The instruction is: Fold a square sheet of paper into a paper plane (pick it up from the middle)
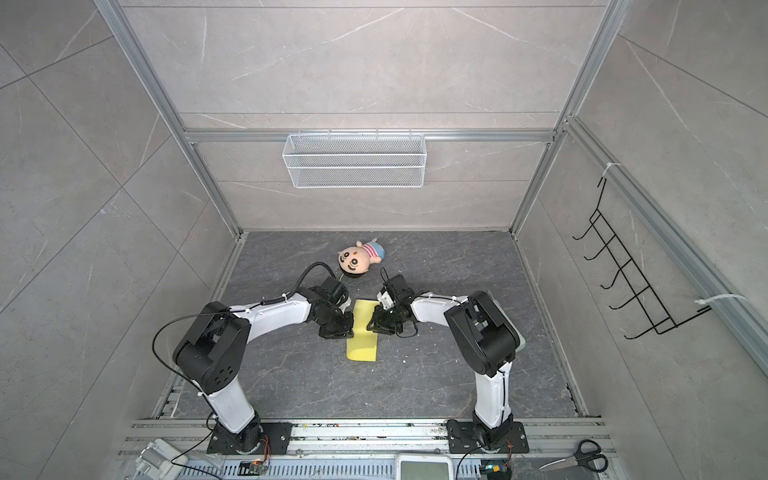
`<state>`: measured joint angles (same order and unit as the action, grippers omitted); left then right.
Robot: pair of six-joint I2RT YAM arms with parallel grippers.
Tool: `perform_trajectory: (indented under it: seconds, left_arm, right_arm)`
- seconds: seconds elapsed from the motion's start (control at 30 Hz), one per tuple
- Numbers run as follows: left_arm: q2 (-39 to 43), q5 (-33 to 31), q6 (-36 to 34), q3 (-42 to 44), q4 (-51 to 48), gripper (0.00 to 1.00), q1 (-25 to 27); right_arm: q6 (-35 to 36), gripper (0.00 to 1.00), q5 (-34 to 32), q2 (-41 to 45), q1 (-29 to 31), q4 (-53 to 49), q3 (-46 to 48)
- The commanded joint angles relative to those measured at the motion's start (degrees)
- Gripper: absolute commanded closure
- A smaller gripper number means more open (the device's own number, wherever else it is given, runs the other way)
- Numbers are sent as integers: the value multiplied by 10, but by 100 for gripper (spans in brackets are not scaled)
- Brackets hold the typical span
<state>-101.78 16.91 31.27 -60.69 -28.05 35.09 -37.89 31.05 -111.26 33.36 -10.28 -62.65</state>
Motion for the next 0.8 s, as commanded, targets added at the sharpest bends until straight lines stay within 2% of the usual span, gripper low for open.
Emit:
perform_trajectory:
  seconds: [0.0,0.33,0.5,0.63,0.77]
  left_arm:
    - [-8,11,7,10,-1,87,2]
    - [-6,-55,-23,42,-55,89,3]
    - [29,-93,-46,21,-109,89,2]
    - [79,-33,-15,12,-45,89,2]
    - [80,10,23,25,22,89,4]
  right_arm:
    - [-1,72,-118,-62,4,-70,30]
    - [-1,72,-126,-65,5,-77,26]
    - [0,72,-127,-64,5,-77,26]
    - [0,72,-128,-63,5,-78,26]
    - [-3,72,-127,-63,5,-76,26]
